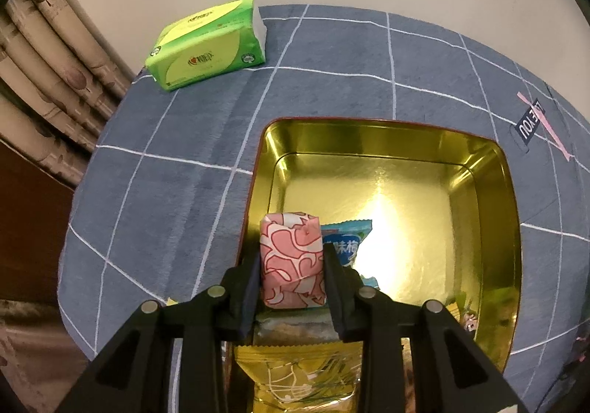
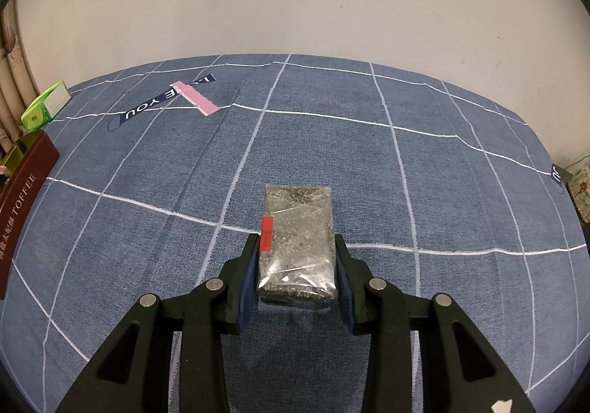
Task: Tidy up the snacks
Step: 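Carry the pink candy into the gold tin and open the left gripper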
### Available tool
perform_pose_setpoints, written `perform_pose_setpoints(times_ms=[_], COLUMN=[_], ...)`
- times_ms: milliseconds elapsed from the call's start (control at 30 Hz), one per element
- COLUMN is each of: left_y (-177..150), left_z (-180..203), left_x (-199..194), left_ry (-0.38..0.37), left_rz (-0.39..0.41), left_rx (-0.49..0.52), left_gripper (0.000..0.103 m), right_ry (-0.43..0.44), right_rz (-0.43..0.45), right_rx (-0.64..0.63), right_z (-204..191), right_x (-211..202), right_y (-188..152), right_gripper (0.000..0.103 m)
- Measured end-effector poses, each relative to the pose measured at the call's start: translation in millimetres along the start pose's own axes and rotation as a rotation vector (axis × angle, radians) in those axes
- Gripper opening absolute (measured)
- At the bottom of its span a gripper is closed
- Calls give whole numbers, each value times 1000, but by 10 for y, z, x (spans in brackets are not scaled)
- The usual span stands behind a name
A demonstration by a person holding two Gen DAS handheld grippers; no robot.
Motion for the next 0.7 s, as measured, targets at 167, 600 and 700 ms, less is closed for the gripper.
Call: perform_pose_setpoints(times_ms=[167,600,700], left_y=[-17,-49,-98], left_z=[7,95,109], left_x=[-20,-321,-445], left_ry=[39,103,118], left_rz=[13,111,143], left_rx=[29,112,118], left_gripper=[33,40,41], right_ry=[-5,-9,-10], right_rz=[0,0,0], right_rx=[-3,-9,-10], right_z=[11,17,26], right_x=[-1,-8,-9], right_y=[4,5,3], right_gripper=[35,35,35])
Point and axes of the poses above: each gripper's, at about its wrist camera, not at the fingertips, and x roughly the way its jaws point, z to its right, y to its top, the point moved 10 cm from there along x, roughly the way its jaws point, and after that the axes turned 2 degrees about -z, right-handed, at the moved point
